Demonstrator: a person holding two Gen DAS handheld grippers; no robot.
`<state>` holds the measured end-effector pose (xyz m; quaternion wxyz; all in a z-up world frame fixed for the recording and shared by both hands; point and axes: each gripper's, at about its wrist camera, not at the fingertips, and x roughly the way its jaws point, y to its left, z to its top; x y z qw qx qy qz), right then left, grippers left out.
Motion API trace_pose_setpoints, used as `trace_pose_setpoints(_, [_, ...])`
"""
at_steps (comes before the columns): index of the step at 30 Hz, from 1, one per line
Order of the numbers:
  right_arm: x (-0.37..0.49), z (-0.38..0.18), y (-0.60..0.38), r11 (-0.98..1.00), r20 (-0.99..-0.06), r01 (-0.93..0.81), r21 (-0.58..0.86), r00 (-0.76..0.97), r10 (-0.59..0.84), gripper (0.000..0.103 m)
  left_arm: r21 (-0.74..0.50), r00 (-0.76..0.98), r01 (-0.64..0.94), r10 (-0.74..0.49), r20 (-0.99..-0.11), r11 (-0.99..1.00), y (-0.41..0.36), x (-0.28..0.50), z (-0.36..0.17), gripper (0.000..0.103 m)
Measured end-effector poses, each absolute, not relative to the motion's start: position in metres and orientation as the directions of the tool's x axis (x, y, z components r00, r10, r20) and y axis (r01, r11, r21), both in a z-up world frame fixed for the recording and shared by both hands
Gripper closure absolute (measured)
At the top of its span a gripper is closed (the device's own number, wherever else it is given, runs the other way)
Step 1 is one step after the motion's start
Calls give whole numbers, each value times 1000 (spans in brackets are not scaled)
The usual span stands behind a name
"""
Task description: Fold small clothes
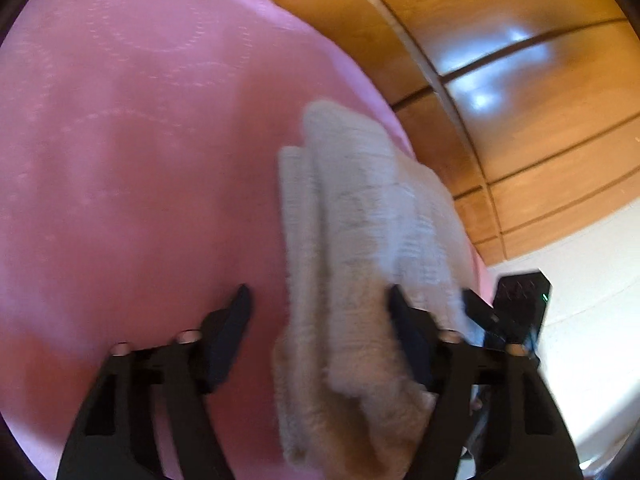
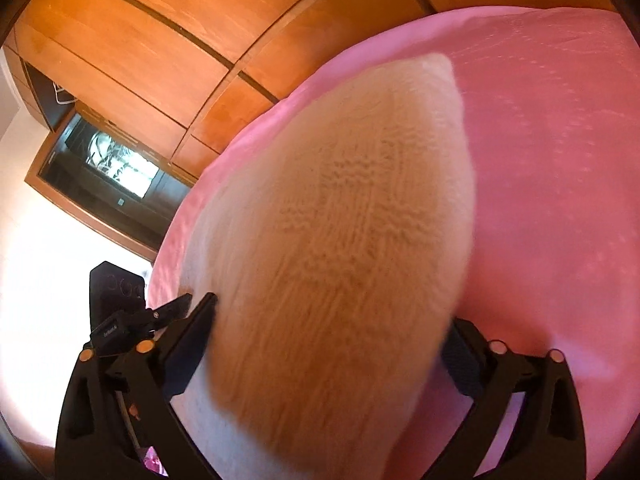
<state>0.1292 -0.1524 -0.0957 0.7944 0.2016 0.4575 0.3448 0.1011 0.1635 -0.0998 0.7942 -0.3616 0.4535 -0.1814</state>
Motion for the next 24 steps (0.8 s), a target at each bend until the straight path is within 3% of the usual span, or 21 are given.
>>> trace_pose_setpoints(5, [118,-83,-150,702,-596,-388,597,371,712,41,-764,533,19,-653,-538,644,150,101,-98,76])
trace_pose_setpoints(8, [102,-64,-153,711,-585,-429,557,405,703,46,-770,546,70,-670,-502,634,140,97,-83,77])
trace_pose_setpoints(17, [59,6,-244,764,-480,-435,477,599,641,48,-729,467,282,-753,-464,624,20,137,-20,77])
trace_pose_setpoints(21, [44,10,-326,819,-469,-311,482,698,541,47,-691,394,390,-788,-473,609,-60,164,0,77])
trace_pose_setpoints(24, [38,-19,-397,851,-519,-138,506,740,428,43,-632,326,438,-768,-550,639,-135,188,-10,77])
